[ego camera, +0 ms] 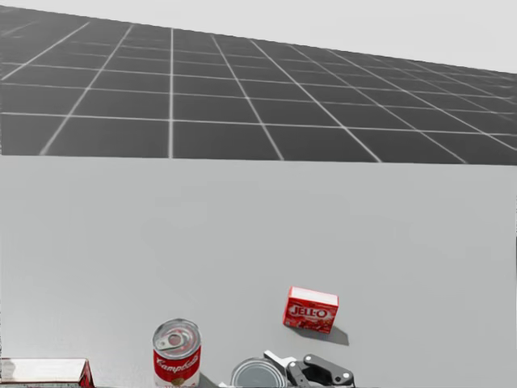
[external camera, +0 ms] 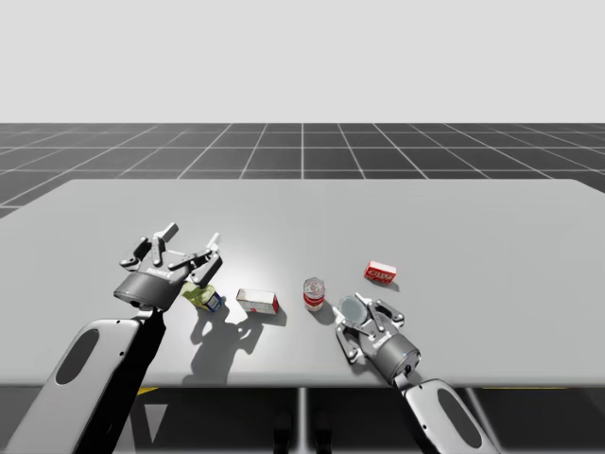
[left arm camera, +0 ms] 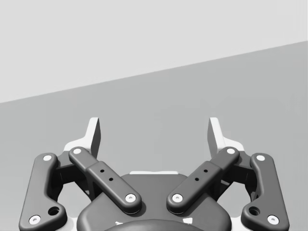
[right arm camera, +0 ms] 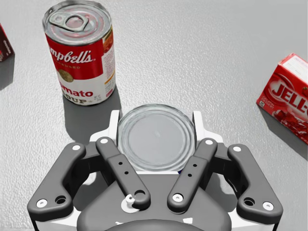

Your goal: Grasp the tuna can and hold it up.

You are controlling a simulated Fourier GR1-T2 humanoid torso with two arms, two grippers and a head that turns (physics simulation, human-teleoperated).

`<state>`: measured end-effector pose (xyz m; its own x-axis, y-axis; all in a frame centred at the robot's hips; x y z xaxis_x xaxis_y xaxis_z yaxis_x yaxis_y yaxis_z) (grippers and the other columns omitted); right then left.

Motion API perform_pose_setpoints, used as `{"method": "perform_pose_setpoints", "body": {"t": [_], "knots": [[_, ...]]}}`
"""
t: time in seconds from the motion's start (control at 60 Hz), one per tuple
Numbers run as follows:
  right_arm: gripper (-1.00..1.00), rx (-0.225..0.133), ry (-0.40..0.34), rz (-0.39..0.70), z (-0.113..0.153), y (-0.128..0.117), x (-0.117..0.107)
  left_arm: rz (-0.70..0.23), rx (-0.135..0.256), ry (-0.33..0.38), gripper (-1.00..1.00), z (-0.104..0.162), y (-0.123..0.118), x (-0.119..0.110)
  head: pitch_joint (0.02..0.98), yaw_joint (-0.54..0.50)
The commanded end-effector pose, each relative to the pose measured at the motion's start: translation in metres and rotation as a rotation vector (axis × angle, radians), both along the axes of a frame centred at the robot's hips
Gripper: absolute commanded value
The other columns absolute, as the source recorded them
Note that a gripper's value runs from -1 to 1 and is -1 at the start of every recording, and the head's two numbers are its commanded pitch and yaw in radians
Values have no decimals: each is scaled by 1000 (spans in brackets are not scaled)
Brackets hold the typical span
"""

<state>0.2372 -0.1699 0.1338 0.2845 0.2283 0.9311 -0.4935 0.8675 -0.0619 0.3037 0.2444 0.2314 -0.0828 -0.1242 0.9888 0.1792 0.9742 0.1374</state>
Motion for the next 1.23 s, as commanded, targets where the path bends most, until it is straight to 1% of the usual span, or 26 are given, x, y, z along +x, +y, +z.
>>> {"method": "perform_pose_setpoints", "body": {"t": [0.017,0.133,0.167,0.183,0.25,0.3,0.367,0.383,0.433,0.533,0.567,0.617,0.633,0.683,0.767,0.8,0.817,0.883,0.95,1.0,1.017,1.067,1.1,1.183,1.2,1.233], "knots": [[1000,-42,47,-113,-19,-9,-3,1,2,1,-1000,-1,0,0,470,-232],[992,-41,37,-117,-19,-10,-3,2,1,1,-1000,-1,0,0,452,-234],[994,-37,29,-118,-18,-10,-3,2,1,1,-1000,-1,0,0,451,-234],[975,-28,18,-124,-16,-10,-3,2,0,1,-1000,-1,1,0,451,-234],[968,-16,11,-129,-13,-9,-1,3,0,1,-1000,-1,1,0,449,-235],[972,-17,4,-132,-11,-9,-1,5,-1,1,-1000,-1,1,0,449,-236],[981,-14,-10,-135,-6,-8,1,5,-2,1,-1000,-1,1,0,449,-236],[974,-8,-22,-138,-2,-7,2,6,-2,0,-1000,-1,2,0,447,-236],[995,-8,-40,-138,3,-7,4,7,-2,0,-1000,-1,2,0,447,-237],[994,11,-96,-144,24,-6,7,9,-2,-1,-1000,-1,2,0,446,-239],[1000,16,-127,-148,33,-6,8,9,-3,-2,-1000,-1,2,0,446,-240],[1000,21,-149,-150,39,-6,9,9,-2,-2,-1000,-1,3,0,446,-241],[1000,23,-172,-153,45,-6,10,10,-2,-3,-1000,-1,3,0,445,-240],[1000,25,-202,-159,52,-7,10,10,-1,-3,-1000,-1,3,0,445,-239],[1000,43,-272,-161,75,-10,10,12,1,-5,-1000,-1,3,1,446,-239],[1000,41,-298,-168,81,-10,10,12,1,-5,-1000,-1,2,1,446,-240],[1000,45,-330,-173,91,-11,10,12,2,-5,-1000,-1,2,1,445,-240],[1000,58,-362,-174,104,-11,8,12,2,-5,-1000,-1,2,1,445,-241],[1000,72,-419,-176,125,-10,5,13,1,-5,-1000,-1,2,1,446,-242],[1000,75,-442,-176,134,-10,3,13,1,-6,-1000,-1,2,1,446,-242],[1000,78,-465,-174,141,-9,1,14,2,-7,-1000,0,3,1,446,-242],[1000,81,-484,-172,148,-8,-2,15,3,-8,-1000,0,2,1,446,-242],[1000,79,-510,-168,157,-7,-5,15,3,-8,-1000,0,2,1,447,-242],[1000,78,-549,-167,168,-7,-11,16,3,-9,-1000,0,3,1,447,-243],[1000,78,-572,-168,173,-6,-13,16,2,-10,-1000,0,3,1,446,-243],[1000,74,-593,-171,177,-6,-15,17,2,-10,-1000,0,3,1,446,-243]]}}
